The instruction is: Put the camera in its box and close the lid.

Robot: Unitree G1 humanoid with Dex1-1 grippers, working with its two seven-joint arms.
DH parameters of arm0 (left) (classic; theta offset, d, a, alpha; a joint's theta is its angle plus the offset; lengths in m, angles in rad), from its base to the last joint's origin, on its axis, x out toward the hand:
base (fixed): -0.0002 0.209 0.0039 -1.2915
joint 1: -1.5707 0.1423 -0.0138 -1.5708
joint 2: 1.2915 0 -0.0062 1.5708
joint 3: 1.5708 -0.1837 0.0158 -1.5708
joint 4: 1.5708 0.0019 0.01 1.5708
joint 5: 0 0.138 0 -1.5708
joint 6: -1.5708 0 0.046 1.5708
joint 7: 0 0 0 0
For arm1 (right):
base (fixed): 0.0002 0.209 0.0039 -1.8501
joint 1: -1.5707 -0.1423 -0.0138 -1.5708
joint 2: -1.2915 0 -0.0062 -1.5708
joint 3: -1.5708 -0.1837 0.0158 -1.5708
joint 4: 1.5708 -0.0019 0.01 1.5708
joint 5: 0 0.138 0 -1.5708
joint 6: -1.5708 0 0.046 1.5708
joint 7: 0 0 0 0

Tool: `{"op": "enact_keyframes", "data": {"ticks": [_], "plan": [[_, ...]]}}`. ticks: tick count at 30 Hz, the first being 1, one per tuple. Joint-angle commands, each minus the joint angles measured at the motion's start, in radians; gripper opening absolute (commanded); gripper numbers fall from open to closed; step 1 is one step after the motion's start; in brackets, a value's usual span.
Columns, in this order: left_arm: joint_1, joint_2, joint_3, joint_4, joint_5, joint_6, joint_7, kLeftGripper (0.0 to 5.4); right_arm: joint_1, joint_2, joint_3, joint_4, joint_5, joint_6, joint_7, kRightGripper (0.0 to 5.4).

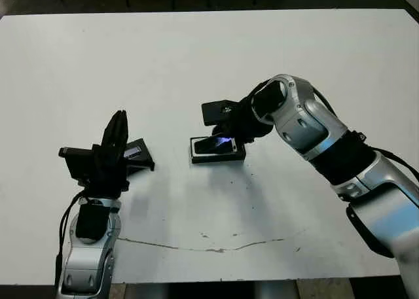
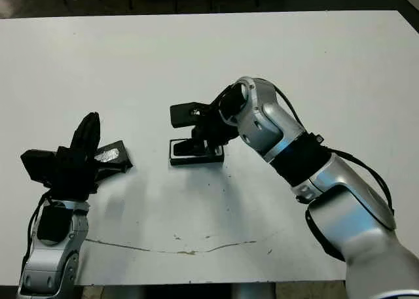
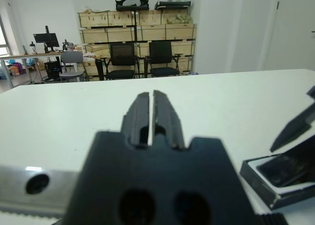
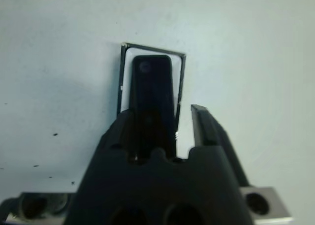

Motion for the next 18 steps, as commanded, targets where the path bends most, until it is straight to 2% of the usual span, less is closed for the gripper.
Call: {"op": "enact_keyframes", "data": {"ticks": [1, 6, 15, 18], "plan": [[0.016, 0.000, -0.001, 0.018, -0.009, 0.007, -0.006, 0.00, -0.027, -0.012, -0.025, 0.046, 0.000, -0.073, -0.016, 2.83], [0.018, -0.001, -0.005, 0.011, -0.005, 0.020, -0.002, 0.00, -0.045, -0.020, -0.066, 0.089, -0.005, -0.110, -0.041, 3.68], [0.020, 0.000, -0.008, 0.017, 0.006, 0.013, 0.001, 0.00, -0.063, -0.038, -0.115, 0.078, -0.003, -0.036, -0.041, 5.28], [0.020, -0.002, -0.009, 0.016, 0.003, 0.016, 0.001, 0.00, -0.070, -0.046, -0.145, 0.085, 0.013, -0.057, -0.043, 5.39]]}}
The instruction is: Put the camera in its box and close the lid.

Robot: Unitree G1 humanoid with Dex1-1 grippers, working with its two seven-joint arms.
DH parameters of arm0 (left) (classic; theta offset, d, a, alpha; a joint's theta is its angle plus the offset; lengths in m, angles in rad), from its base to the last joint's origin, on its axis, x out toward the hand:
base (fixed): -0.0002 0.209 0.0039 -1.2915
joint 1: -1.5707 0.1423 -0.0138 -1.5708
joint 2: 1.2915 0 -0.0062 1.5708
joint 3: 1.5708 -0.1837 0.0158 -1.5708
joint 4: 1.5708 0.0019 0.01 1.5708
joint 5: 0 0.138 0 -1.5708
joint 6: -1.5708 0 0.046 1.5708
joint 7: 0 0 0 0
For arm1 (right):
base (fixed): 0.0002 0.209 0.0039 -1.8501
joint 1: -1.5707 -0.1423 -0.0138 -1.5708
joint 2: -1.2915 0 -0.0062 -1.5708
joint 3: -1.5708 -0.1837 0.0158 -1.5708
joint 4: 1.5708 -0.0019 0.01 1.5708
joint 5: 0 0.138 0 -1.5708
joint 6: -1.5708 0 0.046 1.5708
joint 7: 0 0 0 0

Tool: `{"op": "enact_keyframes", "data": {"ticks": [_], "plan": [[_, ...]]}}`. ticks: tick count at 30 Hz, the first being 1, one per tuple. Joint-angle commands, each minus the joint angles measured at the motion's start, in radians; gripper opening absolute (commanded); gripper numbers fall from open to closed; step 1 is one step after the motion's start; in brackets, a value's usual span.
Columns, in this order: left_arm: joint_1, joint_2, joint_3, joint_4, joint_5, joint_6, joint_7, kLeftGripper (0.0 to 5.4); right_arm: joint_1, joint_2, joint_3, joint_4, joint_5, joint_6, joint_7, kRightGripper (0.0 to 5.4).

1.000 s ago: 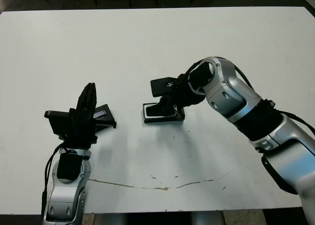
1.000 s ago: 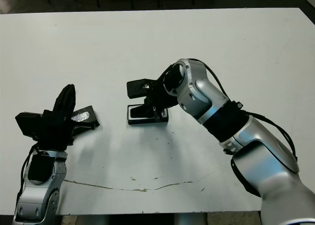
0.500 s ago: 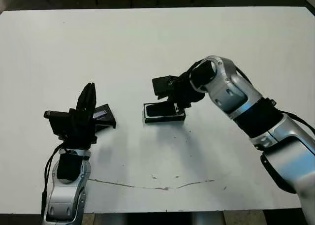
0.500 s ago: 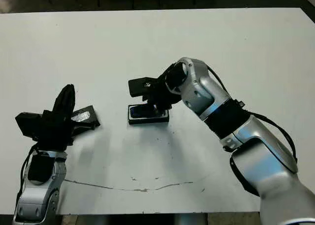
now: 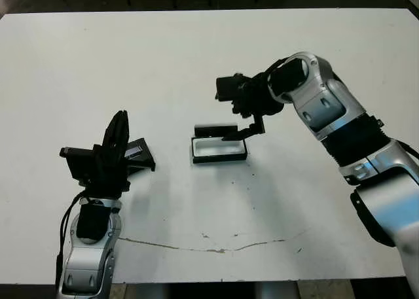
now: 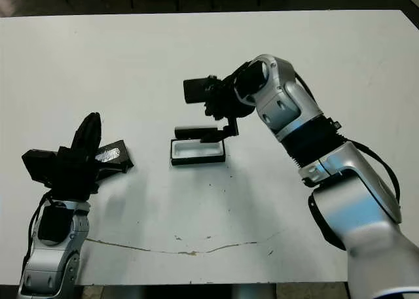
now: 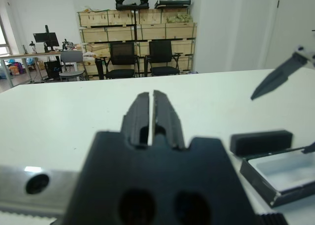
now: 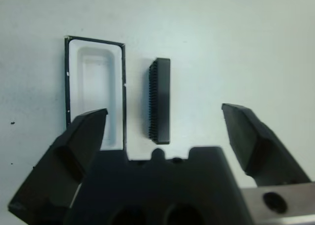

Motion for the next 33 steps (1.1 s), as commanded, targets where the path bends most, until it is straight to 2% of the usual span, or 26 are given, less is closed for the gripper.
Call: {"op": "enact_keyframes", "data": {"ticks": [1, 5, 12, 21, 31, 33], "plan": [[0.018, -0.002, -0.002, 0.015, 0.002, 0.017, 0.003, 0.00, -0.013, -0.022, -0.029, 0.006, 0.017, -0.012, -0.002, 5.39], [0.017, -0.003, -0.002, 0.015, 0.002, 0.021, 0.005, 0.00, -0.018, -0.029, -0.074, 0.002, 0.054, -0.018, 0.001, 5.39], [0.011, 0.001, -0.003, 0.025, 0.014, 0.005, 0.004, 0.00, -0.004, -0.022, -0.147, -0.007, 0.125, 0.062, -0.025, 5.39], [0.009, -0.005, 0.001, 0.023, -0.004, 0.014, -0.001, 0.00, 0.001, -0.032, -0.171, 0.006, 0.159, 0.086, -0.054, 5.39], [0.016, -0.002, 0.001, 0.018, -0.002, 0.010, 0.000, 0.00, 0.081, -0.023, -0.251, -0.022, 0.168, 0.130, -0.280, 5.39], [0.019, -0.004, 0.002, 0.016, -0.006, 0.011, 0.000, 0.00, 0.099, -0.027, -0.255, -0.013, 0.164, 0.113, -0.313, 5.39]]}}
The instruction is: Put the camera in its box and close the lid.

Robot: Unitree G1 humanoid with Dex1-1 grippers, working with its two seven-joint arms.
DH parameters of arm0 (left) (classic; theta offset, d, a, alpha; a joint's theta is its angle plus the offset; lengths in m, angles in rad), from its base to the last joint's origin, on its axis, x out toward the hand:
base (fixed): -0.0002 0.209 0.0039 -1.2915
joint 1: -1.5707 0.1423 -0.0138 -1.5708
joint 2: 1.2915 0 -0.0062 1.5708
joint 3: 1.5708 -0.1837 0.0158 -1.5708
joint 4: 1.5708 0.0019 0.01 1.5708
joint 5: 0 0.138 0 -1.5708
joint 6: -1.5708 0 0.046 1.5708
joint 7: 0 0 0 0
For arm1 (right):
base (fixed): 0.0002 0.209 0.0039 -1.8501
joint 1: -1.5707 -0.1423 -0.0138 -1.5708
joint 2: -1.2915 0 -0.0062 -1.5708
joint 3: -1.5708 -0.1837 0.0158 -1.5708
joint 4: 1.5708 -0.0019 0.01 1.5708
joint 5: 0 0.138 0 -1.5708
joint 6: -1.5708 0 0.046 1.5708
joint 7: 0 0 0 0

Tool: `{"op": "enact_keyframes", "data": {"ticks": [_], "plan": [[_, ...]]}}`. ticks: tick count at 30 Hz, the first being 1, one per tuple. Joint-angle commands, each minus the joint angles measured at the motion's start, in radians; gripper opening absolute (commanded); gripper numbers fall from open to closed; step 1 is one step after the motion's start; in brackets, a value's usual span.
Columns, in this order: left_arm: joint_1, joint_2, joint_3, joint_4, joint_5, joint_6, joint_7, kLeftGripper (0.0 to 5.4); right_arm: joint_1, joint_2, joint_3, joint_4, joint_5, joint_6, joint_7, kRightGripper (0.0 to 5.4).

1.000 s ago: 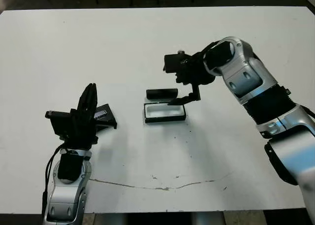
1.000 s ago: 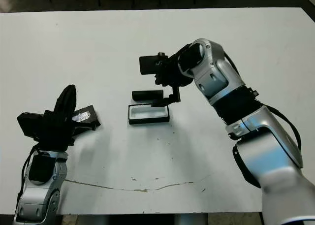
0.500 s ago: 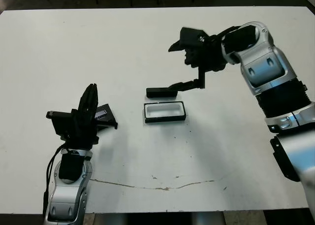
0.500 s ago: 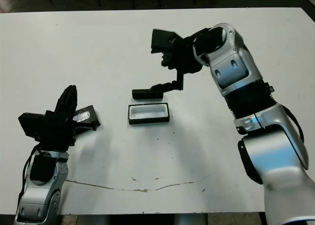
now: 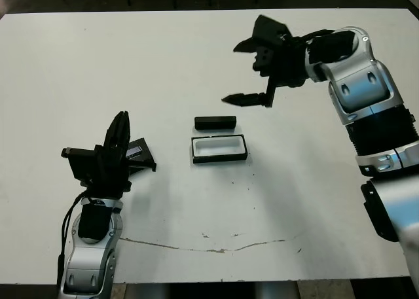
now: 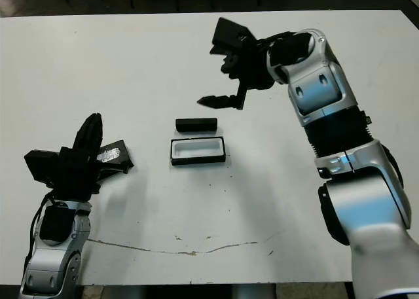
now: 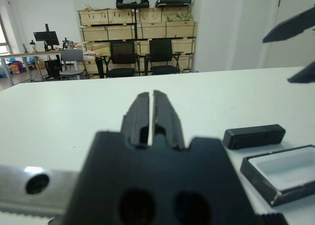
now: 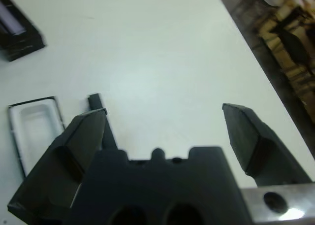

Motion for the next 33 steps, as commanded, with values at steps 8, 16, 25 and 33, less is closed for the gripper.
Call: {"op": "enact_keyframes", "data": {"ticks": [8, 16, 25, 33], "plan": [[0.028, 0.003, 0.002, 0.005, 0.005, 0.013, 0.004, 0.00, 0.073, -0.028, 0.061, 0.106, -0.061, -0.116, -0.029, 5.39], [0.031, 0.006, 0.008, 0.010, -0.003, 0.004, -0.003, 0.00, 0.058, -0.019, 0.115, 0.178, -0.077, -0.132, 0.058, 5.39], [0.033, 0.006, 0.009, 0.001, -0.005, 0.012, -0.005, 0.00, 0.049, 0.002, 0.130, 0.233, -0.084, -0.169, 0.098, 5.39], [0.035, 0.006, 0.011, -0.010, -0.006, 0.022, -0.003, 0.00, 0.057, 0.021, 0.139, 0.254, -0.105, -0.173, 0.074, 5.39]]}}
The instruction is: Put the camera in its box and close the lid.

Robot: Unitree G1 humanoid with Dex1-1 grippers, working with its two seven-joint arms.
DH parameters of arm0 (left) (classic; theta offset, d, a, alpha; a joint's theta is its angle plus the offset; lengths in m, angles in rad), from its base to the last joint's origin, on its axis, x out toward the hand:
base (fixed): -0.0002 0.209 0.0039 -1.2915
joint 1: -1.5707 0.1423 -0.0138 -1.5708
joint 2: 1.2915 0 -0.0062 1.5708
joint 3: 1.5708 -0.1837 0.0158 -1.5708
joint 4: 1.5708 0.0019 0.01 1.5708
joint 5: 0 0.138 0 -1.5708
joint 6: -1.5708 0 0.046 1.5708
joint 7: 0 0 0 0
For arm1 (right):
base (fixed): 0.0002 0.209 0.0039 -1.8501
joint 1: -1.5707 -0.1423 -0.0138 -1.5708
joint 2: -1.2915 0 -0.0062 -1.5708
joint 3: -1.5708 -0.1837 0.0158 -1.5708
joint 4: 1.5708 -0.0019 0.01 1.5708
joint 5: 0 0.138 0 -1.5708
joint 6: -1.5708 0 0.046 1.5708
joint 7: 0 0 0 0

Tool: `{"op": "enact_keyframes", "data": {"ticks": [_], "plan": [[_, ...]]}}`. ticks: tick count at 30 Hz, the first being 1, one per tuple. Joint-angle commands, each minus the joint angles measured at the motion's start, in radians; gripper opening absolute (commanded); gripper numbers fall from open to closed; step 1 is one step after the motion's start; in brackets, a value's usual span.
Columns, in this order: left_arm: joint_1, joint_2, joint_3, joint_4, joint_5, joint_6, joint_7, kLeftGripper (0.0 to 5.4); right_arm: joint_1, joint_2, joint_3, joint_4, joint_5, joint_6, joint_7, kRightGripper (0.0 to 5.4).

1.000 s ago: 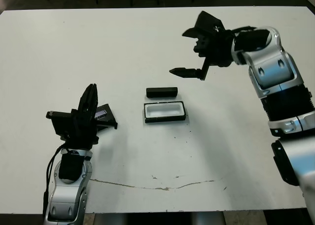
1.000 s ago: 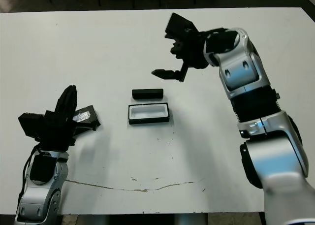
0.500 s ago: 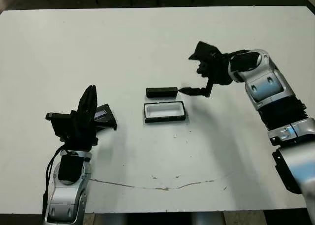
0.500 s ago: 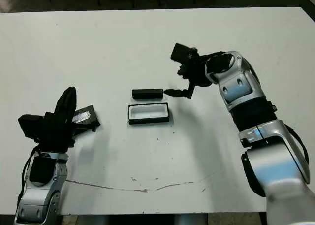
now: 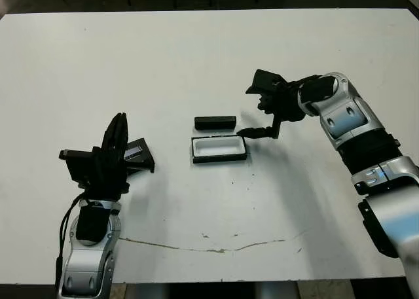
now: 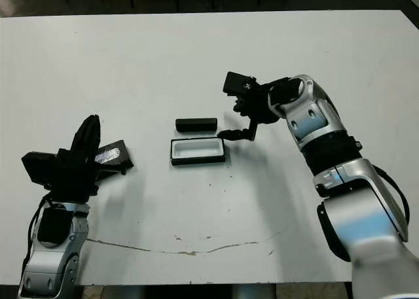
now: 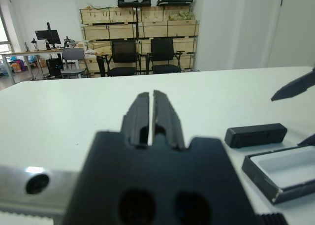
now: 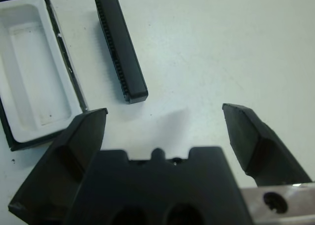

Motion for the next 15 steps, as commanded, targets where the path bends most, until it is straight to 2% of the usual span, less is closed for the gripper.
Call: {"op": "enact_keyframes", "data": {"ticks": [1, 7, 11, 15], "plan": [[0.021, 0.006, 0.003, 0.004, -0.001, 0.016, -0.002, 0.00, 0.014, 0.015, 0.017, 0.015, -0.018, -0.010, -0.010, 5.39], [0.024, 0.008, 0.005, -0.001, -0.002, 0.023, -0.003, 0.00, 0.035, 0.033, 0.025, -0.005, -0.043, 0.003, -0.043, 5.39], [0.027, 0.006, 0.003, -0.009, 0.000, 0.033, -0.001, 0.00, 0.049, 0.047, 0.024, -0.032, -0.043, 0.036, -0.055, 4.95], [0.028, 0.005, 0.002, -0.008, 0.001, 0.029, -0.001, 0.00, 0.065, 0.053, 0.028, -0.043, -0.045, -0.013, -0.061, 4.21]]}}
